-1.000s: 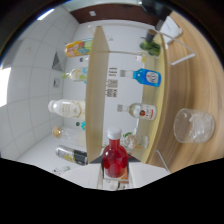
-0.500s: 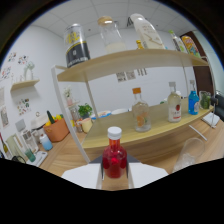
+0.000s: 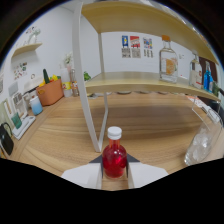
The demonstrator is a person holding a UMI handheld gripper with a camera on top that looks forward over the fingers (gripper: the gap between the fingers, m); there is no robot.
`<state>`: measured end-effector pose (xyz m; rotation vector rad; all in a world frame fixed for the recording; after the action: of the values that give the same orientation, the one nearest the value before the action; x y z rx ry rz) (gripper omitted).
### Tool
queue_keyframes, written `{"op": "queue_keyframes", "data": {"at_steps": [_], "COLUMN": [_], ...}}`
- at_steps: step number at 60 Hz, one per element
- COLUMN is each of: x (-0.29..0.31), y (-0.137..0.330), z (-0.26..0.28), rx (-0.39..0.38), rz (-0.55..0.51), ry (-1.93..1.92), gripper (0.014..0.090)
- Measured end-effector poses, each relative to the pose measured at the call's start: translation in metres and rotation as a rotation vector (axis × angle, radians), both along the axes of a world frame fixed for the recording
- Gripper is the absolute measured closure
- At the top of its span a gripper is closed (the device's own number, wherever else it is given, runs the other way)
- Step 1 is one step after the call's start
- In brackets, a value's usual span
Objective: Make me a cup of Vodka Sunrise.
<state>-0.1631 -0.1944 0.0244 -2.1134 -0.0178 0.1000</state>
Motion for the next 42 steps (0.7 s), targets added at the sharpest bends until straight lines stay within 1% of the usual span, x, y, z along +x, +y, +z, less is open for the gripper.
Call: {"op": "queue_keyframes", "data": {"at_steps": [2,6,23,26,31,32,34,37,38,39,42], "x": [0.0,0.0,-0.001,-0.001,-0.004,-0.005,-0.007,-0.012,-0.012,-0.012,-0.009], "y": [0.0,-0.003,-0.008,-0.01,-0.015,-0.016,-0.02,-0.027,-0.028,-0.03,-0.036], "z": [-0.003,-0.015,-0.015,-0.015,-0.011,-0.01,-0.007,0.002,0.006,0.01,0.024], "rx": [-0.011,-0.073,-0.074,-0.077,-0.078,-0.081,-0.087,-0.085,-0.081,-0.075,-0.052], "rz": [0.0,-0.002,0.0,0.009,0.038,0.044,0.057,0.082,0.088,0.093,0.101], "ry": [-0.011,-0.031,-0.042,-0.04,-0.024,-0.018,-0.004,0.02,0.026,0.028,0.028], "gripper": [0.0704,0.07,0.069,0.0674,0.0561,0.0527,0.0427,0.0235,0.0194,0.0184,0.0198]}}
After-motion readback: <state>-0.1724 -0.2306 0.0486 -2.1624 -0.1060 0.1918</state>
